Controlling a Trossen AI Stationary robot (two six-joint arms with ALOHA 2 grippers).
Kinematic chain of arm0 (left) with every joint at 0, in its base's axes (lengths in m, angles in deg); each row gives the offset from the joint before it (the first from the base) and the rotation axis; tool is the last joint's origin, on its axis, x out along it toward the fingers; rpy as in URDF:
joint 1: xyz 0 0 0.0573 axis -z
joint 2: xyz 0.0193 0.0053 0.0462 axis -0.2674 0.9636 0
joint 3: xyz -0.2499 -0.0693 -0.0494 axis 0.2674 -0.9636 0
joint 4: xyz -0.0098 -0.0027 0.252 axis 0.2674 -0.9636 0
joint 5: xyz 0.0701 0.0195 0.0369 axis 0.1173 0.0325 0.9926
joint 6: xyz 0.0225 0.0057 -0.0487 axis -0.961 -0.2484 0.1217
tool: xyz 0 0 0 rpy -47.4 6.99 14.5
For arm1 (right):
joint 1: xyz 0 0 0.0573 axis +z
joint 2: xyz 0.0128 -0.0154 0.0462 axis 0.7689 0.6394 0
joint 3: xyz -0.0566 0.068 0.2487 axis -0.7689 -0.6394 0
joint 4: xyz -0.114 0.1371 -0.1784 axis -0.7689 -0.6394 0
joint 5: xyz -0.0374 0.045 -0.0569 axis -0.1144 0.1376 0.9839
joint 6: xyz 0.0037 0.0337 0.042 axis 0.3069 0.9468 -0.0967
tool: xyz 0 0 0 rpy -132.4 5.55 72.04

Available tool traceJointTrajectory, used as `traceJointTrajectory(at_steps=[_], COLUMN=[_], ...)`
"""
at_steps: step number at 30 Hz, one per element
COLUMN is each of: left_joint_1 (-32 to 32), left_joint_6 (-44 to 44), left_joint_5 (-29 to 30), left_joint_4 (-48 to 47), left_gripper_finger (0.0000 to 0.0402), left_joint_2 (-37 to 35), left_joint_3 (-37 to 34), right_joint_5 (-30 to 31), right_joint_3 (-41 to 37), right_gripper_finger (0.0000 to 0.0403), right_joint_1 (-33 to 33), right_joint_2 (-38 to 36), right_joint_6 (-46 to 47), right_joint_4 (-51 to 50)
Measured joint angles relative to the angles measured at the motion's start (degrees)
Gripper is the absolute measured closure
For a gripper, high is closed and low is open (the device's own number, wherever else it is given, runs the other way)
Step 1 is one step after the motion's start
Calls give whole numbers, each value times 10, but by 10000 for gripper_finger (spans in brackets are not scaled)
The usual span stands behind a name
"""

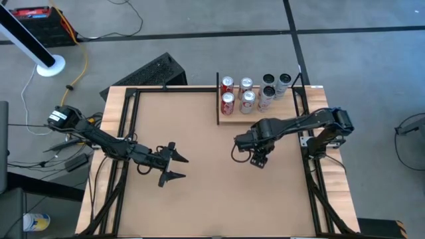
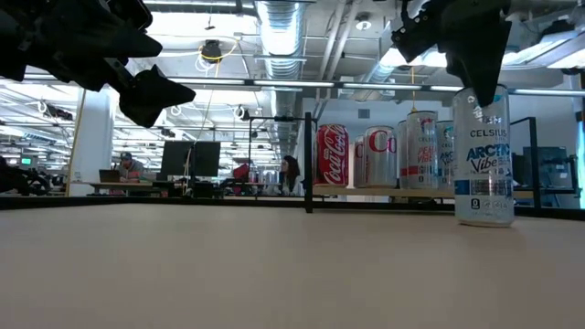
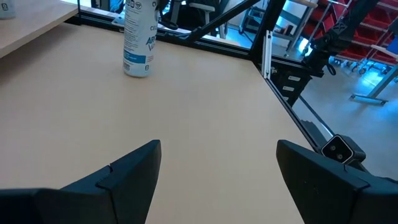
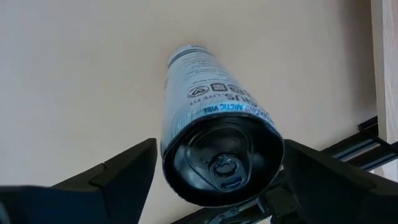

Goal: Place canned beverage on shelf
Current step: Put the blue white soda can on the shelf aligned with the other blue white soda can

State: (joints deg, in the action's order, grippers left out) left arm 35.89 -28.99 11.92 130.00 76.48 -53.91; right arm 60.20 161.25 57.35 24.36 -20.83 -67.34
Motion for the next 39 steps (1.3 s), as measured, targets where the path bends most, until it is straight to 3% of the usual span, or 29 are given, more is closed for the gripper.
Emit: traceJointTrajectory(at_steps=[10, 17, 25, 29, 39], left_joint_1=[0, 0, 0, 0, -8], left_joint_6=[0, -1, -6, -6, -6], left_joint_5=[0, 0, 0, 0, -7], left_joint_4=[0, 0, 0, -1, 1], left_gripper_finger=[98, 98, 98, 98, 98], left_joint_2=[0, 0, 0, 0, 0], left_joint_3=[0, 0, 0, 1, 16], right_joint_5=[-3, -40, -43, 5, 173], right_joint_3=[6, 63, 136, 142, 115], right_gripper_finger=[5, 4, 9, 9, 10], right_joint_1=[0, 6, 66, 101, 200], right_joint_2=[0, 0, -10, -47, -208], right_joint_6=[1, -27, -103, -81, 92], right_joint_4=[-7, -13, -16, -17, -8])
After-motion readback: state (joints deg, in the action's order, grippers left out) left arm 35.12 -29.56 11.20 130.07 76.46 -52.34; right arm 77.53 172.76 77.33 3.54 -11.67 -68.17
